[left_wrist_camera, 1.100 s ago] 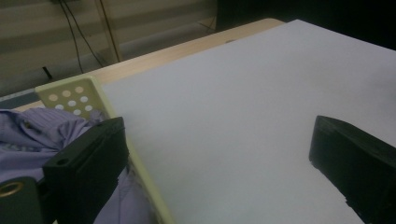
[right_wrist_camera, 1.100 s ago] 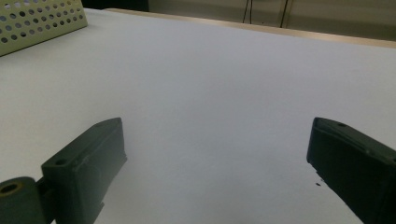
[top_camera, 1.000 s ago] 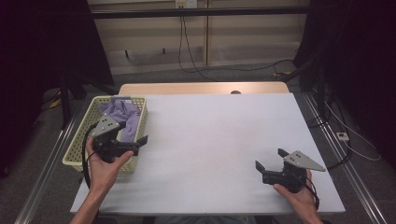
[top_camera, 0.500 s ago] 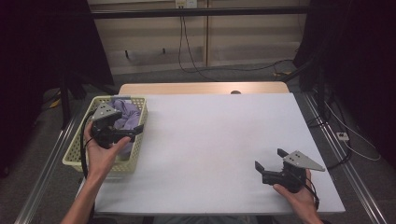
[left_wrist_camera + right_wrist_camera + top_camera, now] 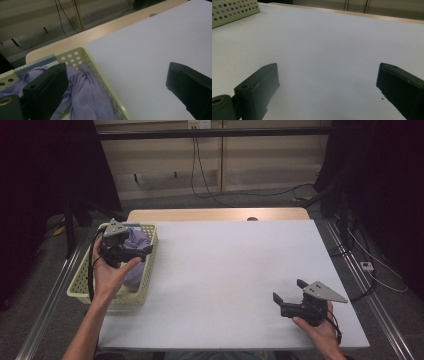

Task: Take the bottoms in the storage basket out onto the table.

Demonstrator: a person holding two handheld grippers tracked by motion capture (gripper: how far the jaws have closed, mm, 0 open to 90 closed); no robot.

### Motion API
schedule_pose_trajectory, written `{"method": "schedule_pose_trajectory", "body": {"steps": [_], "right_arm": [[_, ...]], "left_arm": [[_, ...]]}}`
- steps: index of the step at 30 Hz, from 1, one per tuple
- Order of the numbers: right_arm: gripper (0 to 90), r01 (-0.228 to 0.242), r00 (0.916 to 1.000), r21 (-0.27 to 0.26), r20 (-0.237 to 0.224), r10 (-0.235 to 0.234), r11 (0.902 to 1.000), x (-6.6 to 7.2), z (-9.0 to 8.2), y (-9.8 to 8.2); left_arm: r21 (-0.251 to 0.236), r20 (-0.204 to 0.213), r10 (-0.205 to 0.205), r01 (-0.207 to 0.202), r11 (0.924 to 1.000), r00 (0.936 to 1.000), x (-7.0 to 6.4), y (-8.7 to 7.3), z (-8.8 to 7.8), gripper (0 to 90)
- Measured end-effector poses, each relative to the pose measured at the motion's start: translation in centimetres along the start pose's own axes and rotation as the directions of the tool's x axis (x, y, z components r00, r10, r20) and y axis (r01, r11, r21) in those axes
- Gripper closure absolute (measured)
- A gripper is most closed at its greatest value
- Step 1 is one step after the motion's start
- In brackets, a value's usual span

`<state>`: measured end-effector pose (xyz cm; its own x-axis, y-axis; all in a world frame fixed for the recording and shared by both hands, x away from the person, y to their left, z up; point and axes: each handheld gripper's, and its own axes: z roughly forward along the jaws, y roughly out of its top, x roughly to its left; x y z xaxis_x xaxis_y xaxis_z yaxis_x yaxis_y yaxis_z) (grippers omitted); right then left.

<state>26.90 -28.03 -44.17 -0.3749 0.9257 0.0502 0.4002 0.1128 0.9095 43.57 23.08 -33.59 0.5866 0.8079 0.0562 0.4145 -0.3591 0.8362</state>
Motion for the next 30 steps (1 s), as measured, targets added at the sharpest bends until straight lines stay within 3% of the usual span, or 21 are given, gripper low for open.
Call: {"method": "schedule_pose_trajectory", "body": {"steps": [3, 6, 8, 16, 19, 22, 25, 28, 30], "right_arm": [[4.5, -0.002, 1.0000, 0.005, 0.000, 0.002, 1.0000, 0.0, 0.0, 0.0], [4.5, 0.001, 1.0000, 0.006, 0.001, -0.001, 1.0000, 0.0, 0.1, 0.0], [4.5, 0.004, 1.0000, 0.007, -0.002, -0.004, 1.0000, 0.0, 0.0, 0.0], [4.5, 0.001, 1.0000, 0.008, -0.001, -0.001, 1.0000, 0.0, 0.0, 0.0], [4.5, 0.001, 1.0000, 0.009, -0.002, -0.001, 1.0000, 0.0, 0.1, 0.0], [4.5, -0.002, 1.0000, 0.011, -0.002, 0.002, 0.9999, 0.0, 0.1, 0.0], [4.5, 0.001, 1.0000, 0.011, -0.001, -0.001, 0.9999, -0.1, 0.1, -0.1], [4.5, 0.000, 1.0000, 0.013, 0.004, 0.000, 0.9999, -0.1, 0.0, -0.1], [4.5, -0.002, 1.0000, 0.014, 0.003, 0.002, 0.9999, -0.1, 0.0, -0.1]], "left_arm": [[0.012, -0.004, -0.013, 0.013, 0.9998, 0.9999, 0.5, 0.2, 0.6, 4.3], [0.049, -0.048, 0.014, -0.011, 0.9987, 0.9988, 0.6, 0.1, 1.4, 4.0], [0.059, -0.039, 0.006, -0.003, 0.9982, 0.9992, 0.9, 0.0, 1.7, 4.4], [0.044, -0.046, -0.041, 0.043, 0.9981, 0.9981, 2.5, 0.3, 2.5, 4.7], [0.021, -0.036, -0.030, 0.031, 0.9993, 0.9989, 2.9, 0.6, 2.7, 6.9], [0.002, -0.040, -0.063, 0.063, 0.9980, 0.9972, 3.3, 0.5, 2.9, 5.9], [-0.007, -0.080, -0.079, 0.078, 0.9969, 0.9937, 3.9, 0.3, 3.4, 6.4], [-0.020, -0.064, -0.165, 0.164, 0.9862, 0.9842, 4.6, -0.3, 3.8, 6.7], [0.014, -0.099, -0.139, 0.141, 0.9900, 0.9854, 4.6, -0.6, 4.3, 7.2]]}}
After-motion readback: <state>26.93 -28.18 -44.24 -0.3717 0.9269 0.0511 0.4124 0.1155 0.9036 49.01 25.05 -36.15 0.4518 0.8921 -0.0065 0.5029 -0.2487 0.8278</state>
